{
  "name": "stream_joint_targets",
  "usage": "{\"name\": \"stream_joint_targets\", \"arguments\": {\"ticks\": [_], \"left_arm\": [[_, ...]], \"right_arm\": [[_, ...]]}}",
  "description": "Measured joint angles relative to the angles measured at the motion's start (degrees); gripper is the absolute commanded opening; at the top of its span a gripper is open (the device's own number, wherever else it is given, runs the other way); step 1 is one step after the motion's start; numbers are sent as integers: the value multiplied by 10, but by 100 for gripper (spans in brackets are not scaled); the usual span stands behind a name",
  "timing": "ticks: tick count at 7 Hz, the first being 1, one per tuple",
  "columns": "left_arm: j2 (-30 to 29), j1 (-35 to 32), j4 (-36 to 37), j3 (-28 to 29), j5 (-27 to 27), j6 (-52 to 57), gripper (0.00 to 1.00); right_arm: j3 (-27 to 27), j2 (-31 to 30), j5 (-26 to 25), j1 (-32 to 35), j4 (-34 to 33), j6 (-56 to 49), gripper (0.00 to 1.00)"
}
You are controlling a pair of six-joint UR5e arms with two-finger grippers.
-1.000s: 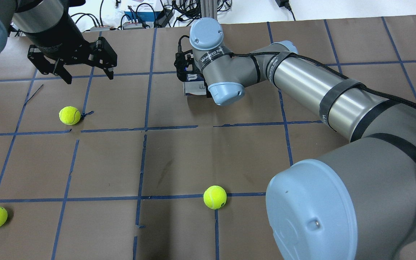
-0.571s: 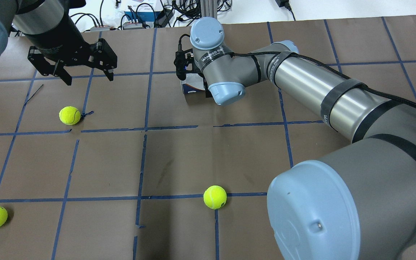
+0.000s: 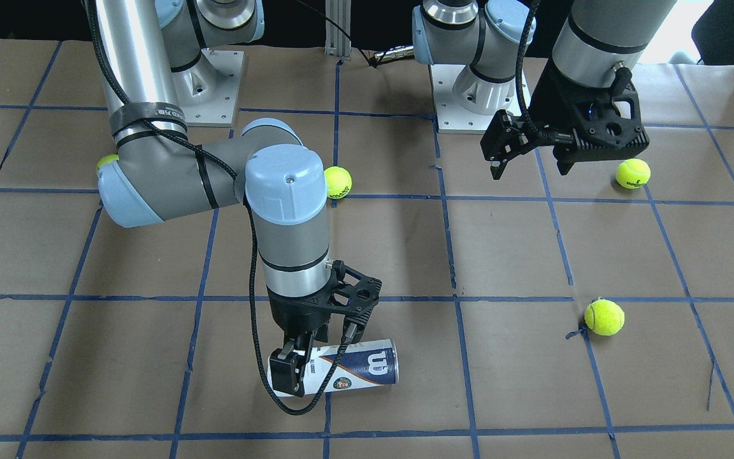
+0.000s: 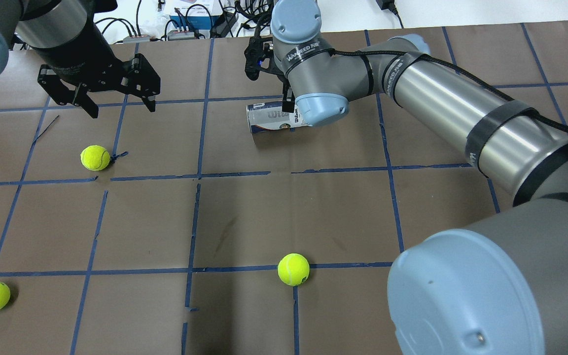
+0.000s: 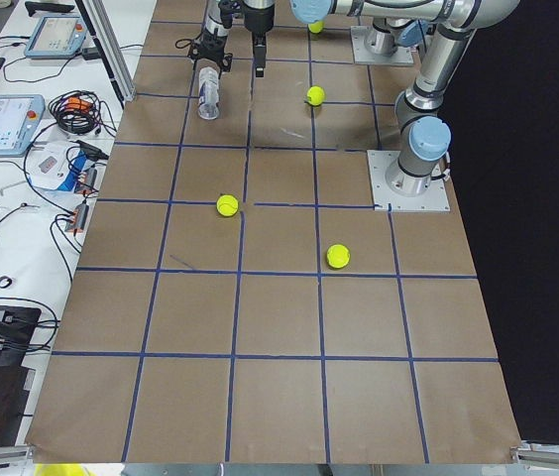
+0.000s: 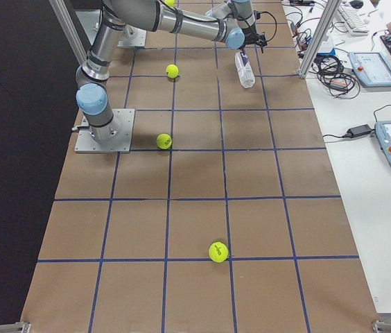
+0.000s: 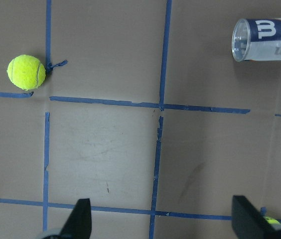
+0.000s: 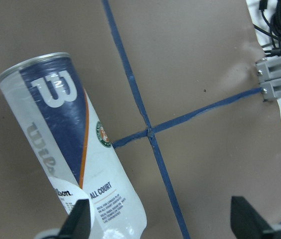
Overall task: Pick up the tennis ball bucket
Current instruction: 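Lower the can onto the table with the right gripper and release it, then move the left gripper to the can's end while the right arm withdraws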
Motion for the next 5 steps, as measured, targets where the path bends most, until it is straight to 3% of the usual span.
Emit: {"name": "stream_joint_targets", "arguments": {"ticks": [2, 5], "left_arm": [[-57, -1, 15, 29, -19, -8, 100], [-166, -7, 84, 61, -82, -10, 100]], "right_arm": [[-1, -40, 1, -23, 29, 79, 100], [3, -128, 18, -97, 145, 179, 100]]}}
